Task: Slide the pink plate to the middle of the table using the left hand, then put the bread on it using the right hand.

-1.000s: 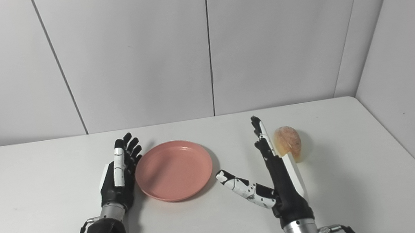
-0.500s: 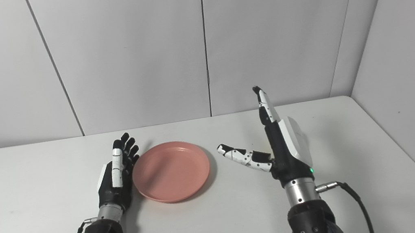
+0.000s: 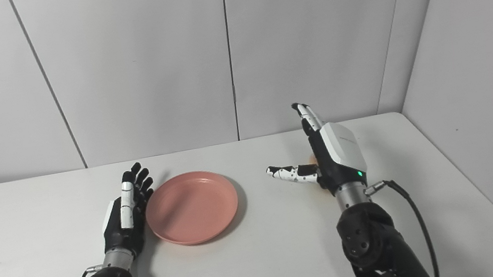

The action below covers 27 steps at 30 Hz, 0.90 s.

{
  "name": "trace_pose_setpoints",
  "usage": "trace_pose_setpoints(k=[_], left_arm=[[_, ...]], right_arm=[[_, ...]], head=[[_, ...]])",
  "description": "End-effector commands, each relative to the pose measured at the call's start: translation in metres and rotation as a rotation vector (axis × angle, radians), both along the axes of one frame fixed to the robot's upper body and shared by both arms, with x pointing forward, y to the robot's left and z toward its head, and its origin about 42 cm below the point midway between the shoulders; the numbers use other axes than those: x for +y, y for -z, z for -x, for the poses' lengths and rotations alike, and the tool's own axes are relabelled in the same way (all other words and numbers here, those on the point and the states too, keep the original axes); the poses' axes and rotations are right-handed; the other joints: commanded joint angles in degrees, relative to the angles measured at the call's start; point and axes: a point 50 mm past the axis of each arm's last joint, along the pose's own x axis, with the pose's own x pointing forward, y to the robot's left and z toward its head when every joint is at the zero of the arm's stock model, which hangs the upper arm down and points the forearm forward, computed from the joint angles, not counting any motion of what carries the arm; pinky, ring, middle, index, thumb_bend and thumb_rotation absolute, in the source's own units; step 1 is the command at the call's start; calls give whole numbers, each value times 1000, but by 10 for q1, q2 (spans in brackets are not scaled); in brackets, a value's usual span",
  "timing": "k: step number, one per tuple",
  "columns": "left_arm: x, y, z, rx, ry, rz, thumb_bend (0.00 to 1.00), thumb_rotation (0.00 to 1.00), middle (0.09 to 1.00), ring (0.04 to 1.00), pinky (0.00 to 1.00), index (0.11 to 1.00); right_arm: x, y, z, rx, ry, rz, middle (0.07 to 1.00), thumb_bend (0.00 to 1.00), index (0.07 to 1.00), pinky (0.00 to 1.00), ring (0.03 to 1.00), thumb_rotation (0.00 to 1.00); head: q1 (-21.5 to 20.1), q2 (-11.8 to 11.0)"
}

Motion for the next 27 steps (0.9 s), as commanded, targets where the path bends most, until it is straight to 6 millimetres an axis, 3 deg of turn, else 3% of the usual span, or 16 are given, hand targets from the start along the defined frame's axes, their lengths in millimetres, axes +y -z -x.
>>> trace_pose_setpoints(k=[1,10,27], left_arm=[[3,-13,-6,-54,10,5,743,997,983,982,999,972],[3,-11,-4,-50,10,17,757,993,977,977,997,962],[2,-10,-3,-48,15,25,752,994,979,979,997,965]], right_arm=[[-7,-24,-14,-55,32,55,947,684,932,848,928,342],[-24,-21,-32,26,90,154,959,662,942,932,959,367],[-45,-4,-50,109,167,243,954,659,936,992,973,364]], head=[[0,0],[-2,0],[-5,4]])
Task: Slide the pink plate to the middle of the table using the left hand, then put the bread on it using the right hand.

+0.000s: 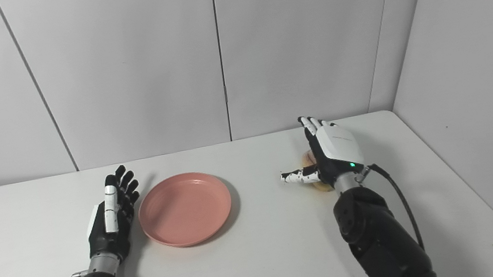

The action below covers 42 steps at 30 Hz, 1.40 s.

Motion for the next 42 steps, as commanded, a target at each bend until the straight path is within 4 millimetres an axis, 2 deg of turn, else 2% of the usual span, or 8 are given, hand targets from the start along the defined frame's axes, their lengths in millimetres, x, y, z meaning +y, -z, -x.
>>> trace_pose_setpoints(k=[1,12,19,25,31,33,37,42], left_arm=[[-2,-8,-3,-45,12,9,751,993,979,979,997,964],[-2,-10,-1,-54,13,1,750,988,978,979,994,964],[-4,-10,2,-60,20,0,739,979,985,982,983,972],[-7,-9,2,-59,27,2,739,975,986,984,983,973],[-7,-8,3,-54,21,8,739,965,983,982,982,970],[-8,-8,3,-53,19,8,738,966,984,983,984,972],[-9,-7,4,-53,19,13,732,965,985,982,981,974],[-10,-7,5,-53,21,12,731,968,987,985,983,975]], right_arm=[[-10,-30,-12,-88,19,41,953,655,936,989,973,354],[-18,-15,-16,-26,40,46,931,623,925,815,899,261],[-23,-12,-18,-3,29,29,882,540,903,641,804,119],[-23,-8,-20,2,12,-4,869,499,890,631,775,54],[-23,-7,-23,-41,4,-49,663,443,742,445,552,0],[-22,-7,-22,-54,3,-60,535,511,667,391,488,0],[-22,-7,-20,-71,-1,-63,479,519,499,261,329,0],[-19,-9,-18,-104,-2,-73,419,513,500,258,329,0]], head=[[0,1],[2,3],[-1,6],[1,7],[2,8],[2,9],[4,7],[5,6]])
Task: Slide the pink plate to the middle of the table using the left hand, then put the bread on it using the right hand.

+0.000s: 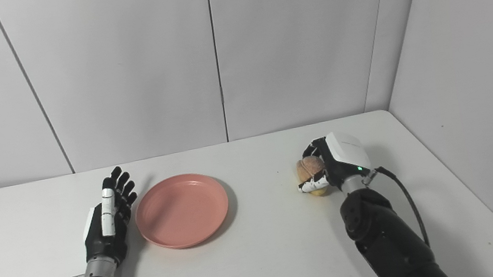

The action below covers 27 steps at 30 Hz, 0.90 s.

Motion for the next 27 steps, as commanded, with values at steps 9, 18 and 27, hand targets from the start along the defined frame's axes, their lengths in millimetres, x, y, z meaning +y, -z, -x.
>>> trace_pose_setpoints(k=[9,18,27], left_arm=[[-9,-6,1,-33,9,1,731,978,985,981,974,976],[-15,-5,2,-30,9,11,735,975,981,977,970,973],[-16,-7,5,-38,4,16,745,967,971,968,952,963]], right_arm=[[14,-43,-3,-225,-88,-33,463,517,494,316,396,0],[50,-67,5,-308,-193,-123,487,506,528,288,388,0],[99,-81,4,-323,-326,-211,488,504,539,294,387,0]], head=[[3,-1],[15,-2],[33,-1]])
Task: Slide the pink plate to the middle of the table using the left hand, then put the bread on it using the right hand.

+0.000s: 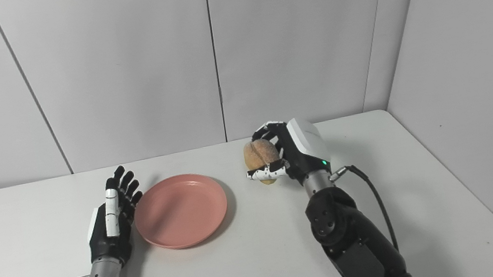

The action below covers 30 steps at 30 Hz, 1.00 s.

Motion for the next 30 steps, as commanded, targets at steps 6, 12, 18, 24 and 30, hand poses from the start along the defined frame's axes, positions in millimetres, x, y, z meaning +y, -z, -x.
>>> trace_pose_setpoints(k=[6,12,18,24,30], left_arm=[[-6,-8,1,-21,3,-6,756,974,972,972,959,963],[-7,-10,1,-25,2,-6,752,977,973,973,958,962],[-6,-11,1,-26,-10,-8,748,978,970,971,962,959],[-5,-12,0,-31,-8,3,755,970,972,976,974,958],[-5,-13,2,-34,-14,-14,746,978,967,967,957,955]], right_arm=[[57,-41,-16,-127,-150,-42,454,502,544,233,362,0],[89,-35,-24,-127,-207,-25,455,506,532,259,376,0],[115,-27,-28,-116,-260,-10,449,504,530,220,364,0],[135,-13,-36,-99,-301,51,450,505,537,255,369,0],[144,0,-44,-93,-334,90,457,505,544,259,368,0]], head=[[6,7],[13,8],[19,10],[28,13],[31,14]])
